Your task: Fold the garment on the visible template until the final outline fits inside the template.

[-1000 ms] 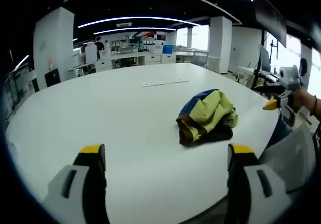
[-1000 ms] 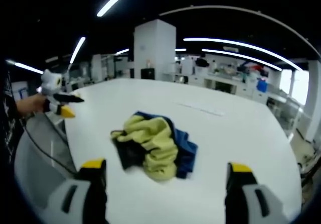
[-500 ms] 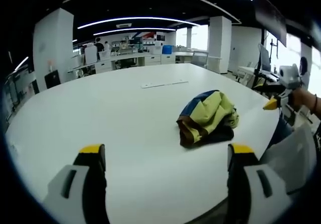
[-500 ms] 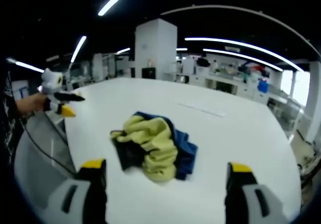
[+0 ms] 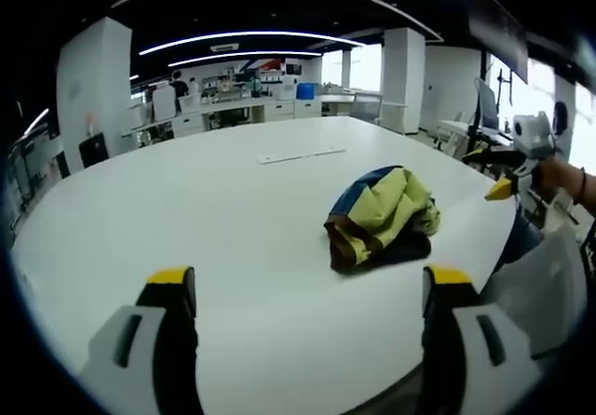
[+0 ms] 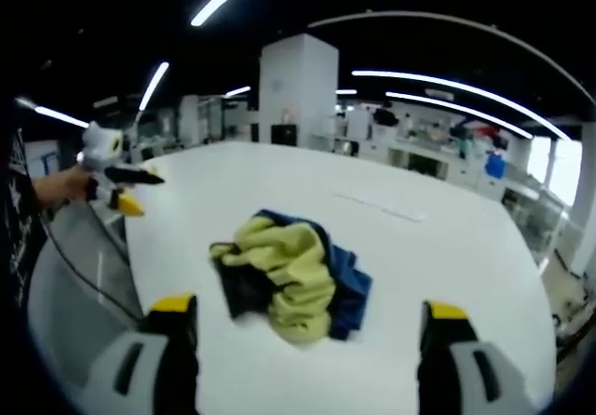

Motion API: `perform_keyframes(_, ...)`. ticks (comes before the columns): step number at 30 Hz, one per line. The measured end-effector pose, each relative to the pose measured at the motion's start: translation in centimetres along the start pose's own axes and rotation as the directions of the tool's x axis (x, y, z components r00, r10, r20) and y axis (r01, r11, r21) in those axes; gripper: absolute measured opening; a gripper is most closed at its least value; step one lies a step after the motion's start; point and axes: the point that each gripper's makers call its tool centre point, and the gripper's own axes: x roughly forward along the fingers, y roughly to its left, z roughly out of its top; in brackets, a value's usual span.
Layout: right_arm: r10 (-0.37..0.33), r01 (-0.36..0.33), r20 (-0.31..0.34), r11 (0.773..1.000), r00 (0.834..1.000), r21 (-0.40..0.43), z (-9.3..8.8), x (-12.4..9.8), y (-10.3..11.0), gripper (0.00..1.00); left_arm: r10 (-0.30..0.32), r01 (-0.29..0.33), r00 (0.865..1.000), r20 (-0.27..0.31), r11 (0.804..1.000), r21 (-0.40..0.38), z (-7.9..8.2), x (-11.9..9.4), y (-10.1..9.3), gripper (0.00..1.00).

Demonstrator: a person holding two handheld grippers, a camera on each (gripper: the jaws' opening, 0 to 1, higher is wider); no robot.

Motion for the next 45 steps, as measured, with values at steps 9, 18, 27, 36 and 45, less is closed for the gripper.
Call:
perform_keyframes(9,0.032,-0.032,0.005,0.998,0.999,-0.061,1.0,0.9,0.9,1.0,-0.011,0.011,1.0,0.01,1.0,0.003,0.4,-0.2,-0.2,0.99)
perform_keyframes(18,0.084,-0.081,0.018,0.989,0.996,-0.122,2.1,2.9,2.2,1.0,-0.026,0.026,1.0,0.002,1.0,-0.002,-0.2,0.2,-0.6,0.99)
perform_keyframes(27,0.158,-0.155,0.007,0.975,0.987,-0.161,2.7,5.1,3.9,0.83,-0.026,0.026,1.0,0.005,1.0,-0.012,-0.3,0.6,-1.0,0.99)
perform_keyframes(36,0.229,-0.226,-0.013,0.953,0.973,-0.202,3.1,7.4,6.5,0.87,-0.037,0.037,0.999,0.003,0.999,-0.017,-0.6,1.2,-1.2,0.99)
perform_keyframes(45,0.276,-0.278,-0.042,0.934,0.96,-0.223,3.2,9.4,8.5,0.88,-0.041,0.041,0.999,-0.006,0.999,-0.02,-0.5,1.4,-1.7,0.99)
